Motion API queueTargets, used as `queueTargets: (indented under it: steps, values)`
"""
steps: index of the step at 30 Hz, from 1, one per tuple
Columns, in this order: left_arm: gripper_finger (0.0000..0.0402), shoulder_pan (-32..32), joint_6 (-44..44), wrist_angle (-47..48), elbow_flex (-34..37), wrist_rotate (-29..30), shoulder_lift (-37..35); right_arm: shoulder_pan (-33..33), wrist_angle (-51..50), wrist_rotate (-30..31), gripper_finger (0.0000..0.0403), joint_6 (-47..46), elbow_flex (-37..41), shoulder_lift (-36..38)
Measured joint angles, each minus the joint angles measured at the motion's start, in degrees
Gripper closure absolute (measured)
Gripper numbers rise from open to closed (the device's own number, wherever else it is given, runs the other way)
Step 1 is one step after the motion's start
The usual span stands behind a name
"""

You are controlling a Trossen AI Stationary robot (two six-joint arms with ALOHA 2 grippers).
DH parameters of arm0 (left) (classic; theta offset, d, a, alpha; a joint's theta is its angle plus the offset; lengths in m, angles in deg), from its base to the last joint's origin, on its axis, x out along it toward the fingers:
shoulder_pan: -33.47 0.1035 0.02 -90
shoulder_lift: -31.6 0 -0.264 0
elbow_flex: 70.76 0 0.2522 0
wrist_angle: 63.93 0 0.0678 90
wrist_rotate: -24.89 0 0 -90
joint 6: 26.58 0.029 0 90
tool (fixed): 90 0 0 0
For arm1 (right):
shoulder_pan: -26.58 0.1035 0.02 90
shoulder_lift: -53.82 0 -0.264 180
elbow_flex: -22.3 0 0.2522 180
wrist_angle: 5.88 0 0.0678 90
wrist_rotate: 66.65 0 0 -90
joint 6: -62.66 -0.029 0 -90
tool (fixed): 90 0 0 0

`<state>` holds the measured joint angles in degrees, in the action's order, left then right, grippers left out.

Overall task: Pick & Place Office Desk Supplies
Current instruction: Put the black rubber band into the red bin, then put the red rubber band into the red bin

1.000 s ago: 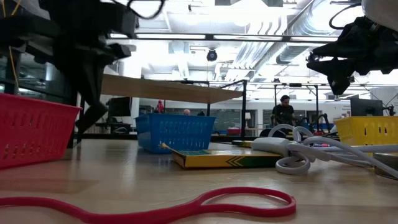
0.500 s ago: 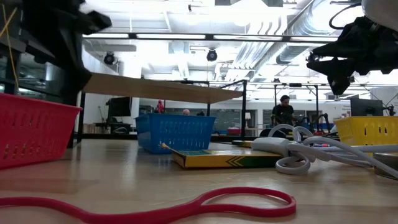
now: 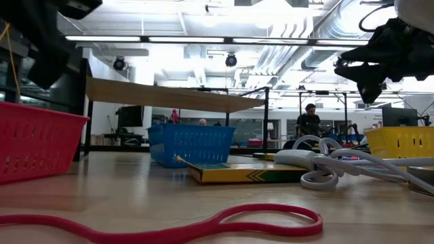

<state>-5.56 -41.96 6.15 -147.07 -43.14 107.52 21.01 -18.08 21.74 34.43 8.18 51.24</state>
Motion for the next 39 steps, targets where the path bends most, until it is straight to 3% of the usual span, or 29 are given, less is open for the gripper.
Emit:
queueTargets:
  steps: [10, 26, 39]
  values:
    - [0.0401, -6.2, -3.8, -0.8, 0.0, 0.4, 0.0, 0.0, 0.0, 0.0, 0.0253, 0.0, 0.0, 0.0]
    - [0.0399, -7.1, -4.8, -0.9, 0.0, 0.1, 0.0, 0.0, 0.0, 0.0, 0.0253, 0.0, 0.0, 0.0]
    - [0.0344, -7.0, -5.0, -0.9, 0.0, -0.9, 0.8, 0.0, 0.0, 0.0, 0.0253, 0.0, 0.0, 0.0]
